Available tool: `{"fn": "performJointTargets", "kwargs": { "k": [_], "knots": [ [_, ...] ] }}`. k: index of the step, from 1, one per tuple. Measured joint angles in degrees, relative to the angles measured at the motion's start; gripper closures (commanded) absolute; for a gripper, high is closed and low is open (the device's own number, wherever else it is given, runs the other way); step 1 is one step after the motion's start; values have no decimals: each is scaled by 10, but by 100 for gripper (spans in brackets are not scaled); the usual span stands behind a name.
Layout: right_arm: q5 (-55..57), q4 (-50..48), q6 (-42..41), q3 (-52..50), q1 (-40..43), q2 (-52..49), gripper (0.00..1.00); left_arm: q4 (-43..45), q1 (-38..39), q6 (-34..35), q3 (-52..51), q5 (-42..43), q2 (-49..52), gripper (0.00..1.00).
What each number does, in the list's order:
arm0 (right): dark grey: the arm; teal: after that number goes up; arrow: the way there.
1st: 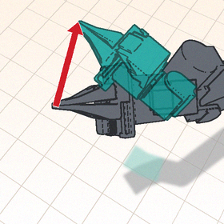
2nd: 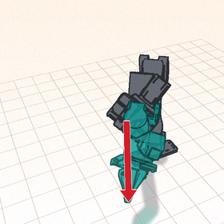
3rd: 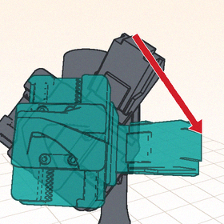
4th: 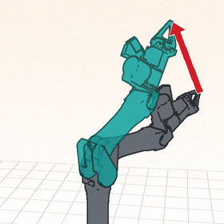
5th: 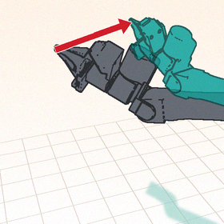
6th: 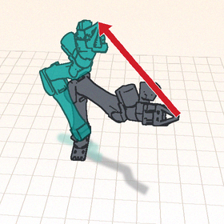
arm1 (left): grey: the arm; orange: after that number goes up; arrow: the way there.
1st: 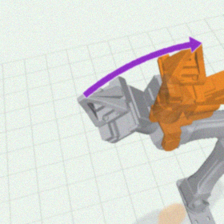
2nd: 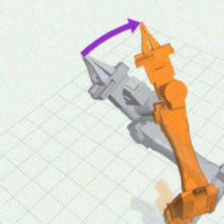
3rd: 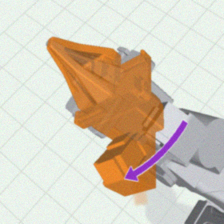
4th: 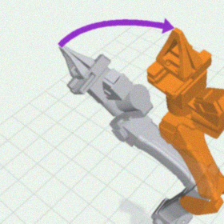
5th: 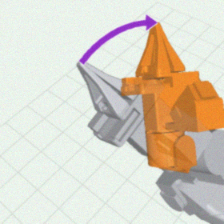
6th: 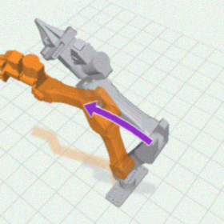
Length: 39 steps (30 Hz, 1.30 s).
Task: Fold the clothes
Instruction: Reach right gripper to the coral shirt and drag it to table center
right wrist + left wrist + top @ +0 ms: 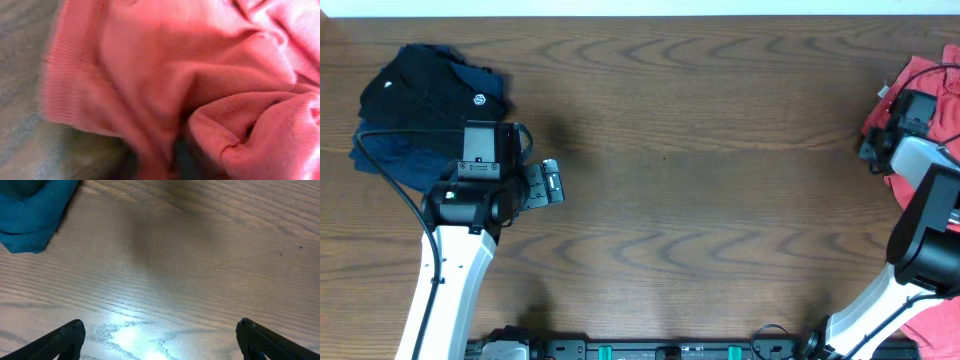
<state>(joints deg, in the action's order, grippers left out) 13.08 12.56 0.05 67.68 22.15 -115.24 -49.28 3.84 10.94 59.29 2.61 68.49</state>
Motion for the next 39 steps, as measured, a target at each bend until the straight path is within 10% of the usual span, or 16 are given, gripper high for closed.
{"fn": "performJointTargets", "kwargs": {
  "k": [9,17,27,35,39],
  "knots": [
    [-246,16,19,6,-34,0,98,0,0,0,0,0,0,2],
    [-480,77,24,6,-287,0,94,0,0,0,0,0,0,2],
    [-343,177,26,30,-574,2,93,-4,0,0,0,0,0,2],
    [-203,304,-9,105,-522,101,32,-8,0,0,0,20,0,2],
    [-183,315,-9,140,-480,206,26,-8,0,0,0,40,0,2]
  ]
}}
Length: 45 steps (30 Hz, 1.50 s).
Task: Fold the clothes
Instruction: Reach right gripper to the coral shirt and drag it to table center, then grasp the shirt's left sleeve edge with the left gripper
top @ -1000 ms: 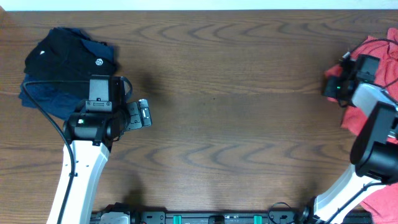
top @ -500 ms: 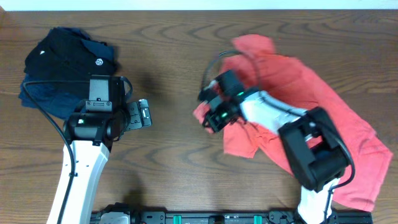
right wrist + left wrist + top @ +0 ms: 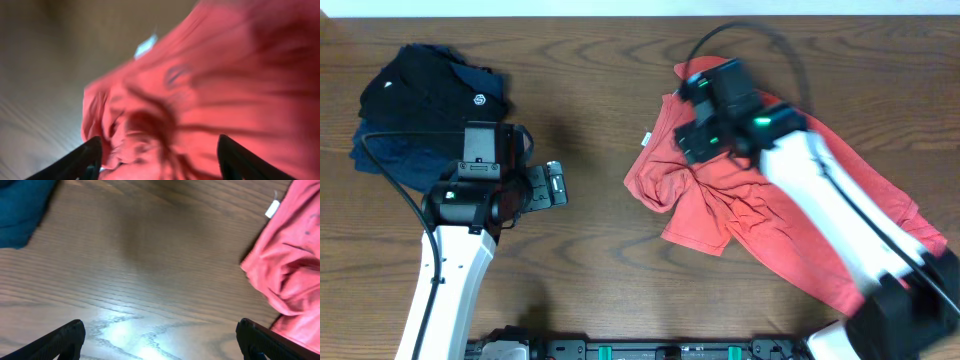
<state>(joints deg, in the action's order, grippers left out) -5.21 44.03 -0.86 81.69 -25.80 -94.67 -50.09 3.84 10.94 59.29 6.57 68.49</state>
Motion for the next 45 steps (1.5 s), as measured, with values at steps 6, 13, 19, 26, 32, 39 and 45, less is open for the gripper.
{"fn": "performJointTargets", "kwargs": {
  "k": [6,13,19,26,32,39,45],
  "knots": [
    [37,95,-22,12,79,101,22,11,3,0,0,78,0,2],
    [98,186,-91,9,204,104,21,20,99,14,0,136,28,4],
    [97,224,-110,7,288,104,21,73,235,70,0,151,132,11],
    [92,235,-109,6,306,104,20,166,347,176,0,156,272,15],
    [90,235,-109,6,307,104,20,235,409,229,0,151,342,43],
    [91,235,-109,6,307,104,19,186,417,244,3,138,356,94],
    [98,234,-107,6,307,104,16,-94,375,252,27,155,257,94]
  ]
}}
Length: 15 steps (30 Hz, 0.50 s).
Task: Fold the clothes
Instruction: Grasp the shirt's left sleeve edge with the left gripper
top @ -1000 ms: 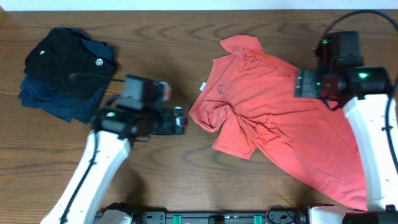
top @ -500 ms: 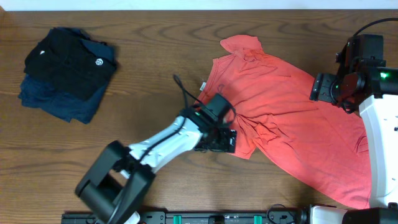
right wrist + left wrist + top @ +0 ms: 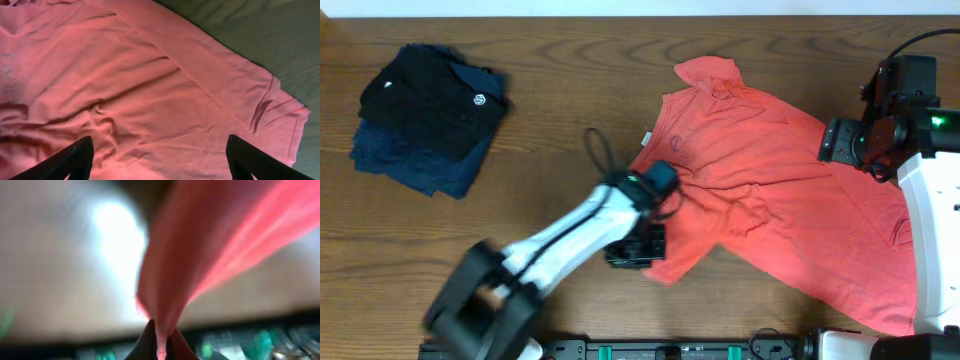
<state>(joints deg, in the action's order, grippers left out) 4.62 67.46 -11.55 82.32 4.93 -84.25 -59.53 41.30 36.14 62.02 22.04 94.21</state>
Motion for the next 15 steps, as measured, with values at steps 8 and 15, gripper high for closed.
{"fn": "performJointTargets", "kwargs": {
  "k": [8,15],
  "knots": [
    [4,-5,0,0,3,0,14,-16,16,29,21,94,-210,19],
    [4,-5,0,0,3,0,14,-14,16,42,21,-27,-231,19]
  ]
}}
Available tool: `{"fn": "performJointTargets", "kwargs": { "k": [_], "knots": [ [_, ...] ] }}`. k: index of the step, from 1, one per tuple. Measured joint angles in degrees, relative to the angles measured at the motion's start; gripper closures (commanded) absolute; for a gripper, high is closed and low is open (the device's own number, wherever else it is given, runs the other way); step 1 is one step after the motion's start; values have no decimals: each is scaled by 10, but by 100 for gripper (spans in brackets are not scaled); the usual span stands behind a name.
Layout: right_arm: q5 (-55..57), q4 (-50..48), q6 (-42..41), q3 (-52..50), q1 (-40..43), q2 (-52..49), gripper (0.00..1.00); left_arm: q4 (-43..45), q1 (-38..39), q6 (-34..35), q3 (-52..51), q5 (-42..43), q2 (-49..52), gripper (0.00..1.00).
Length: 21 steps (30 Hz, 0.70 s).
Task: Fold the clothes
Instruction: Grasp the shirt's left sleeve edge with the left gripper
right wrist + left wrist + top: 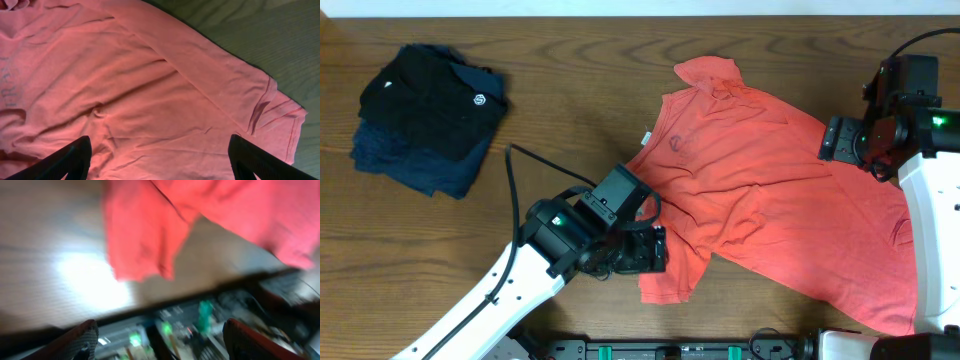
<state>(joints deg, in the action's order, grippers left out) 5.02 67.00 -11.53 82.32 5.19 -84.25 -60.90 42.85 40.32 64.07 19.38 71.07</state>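
A red T-shirt (770, 200) lies spread across the middle and right of the table, collar toward the far edge. One sleeve (668, 278) points at the front edge. My left gripper (655, 250) hovers beside that sleeve, open and empty; in its own view the left gripper (160, 345) looks past the sleeve (142, 240) to the table's front edge. My right gripper (842, 140) hangs open over the shirt's right side. Seen from the wrist, the right gripper (160, 165) has only flat red cloth (150, 90) below it.
A folded pile of dark clothes (425, 115) sits at the far left corner. Bare wood (540, 170) lies between that pile and the shirt. A rail with green-lit electronics (200, 320) runs below the front edge.
My left gripper was shut on a pinch of the red shirt's lower left part; now it is open and the sleeve lies flat nearer the front edge. The right arm has not moved.
The red shirt was bunched at the right edge with my right gripper in it, the left open by the dark pile. Then the shirt lay in the middle under the right gripper. Then the right hung open at the right, the left gripped the shirt, and now has released it.
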Motion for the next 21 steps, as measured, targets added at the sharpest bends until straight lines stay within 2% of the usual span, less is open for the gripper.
{"fn": "performJointTargets", "kwargs": {
  "k": [6,13,17,21],
  "knots": [
    [0,7,0,0,0,0,13,50,0,3,-9,-75,59,19],
    [0,10,0,0,0,0,13,134,0,4,-18,-94,189,20],
    [0,11,0,0,0,0,13,179,0,7,-19,-96,241,27],
    [0,15,0,0,0,0,14,218,0,12,-19,-97,288,45]
  ]
}}
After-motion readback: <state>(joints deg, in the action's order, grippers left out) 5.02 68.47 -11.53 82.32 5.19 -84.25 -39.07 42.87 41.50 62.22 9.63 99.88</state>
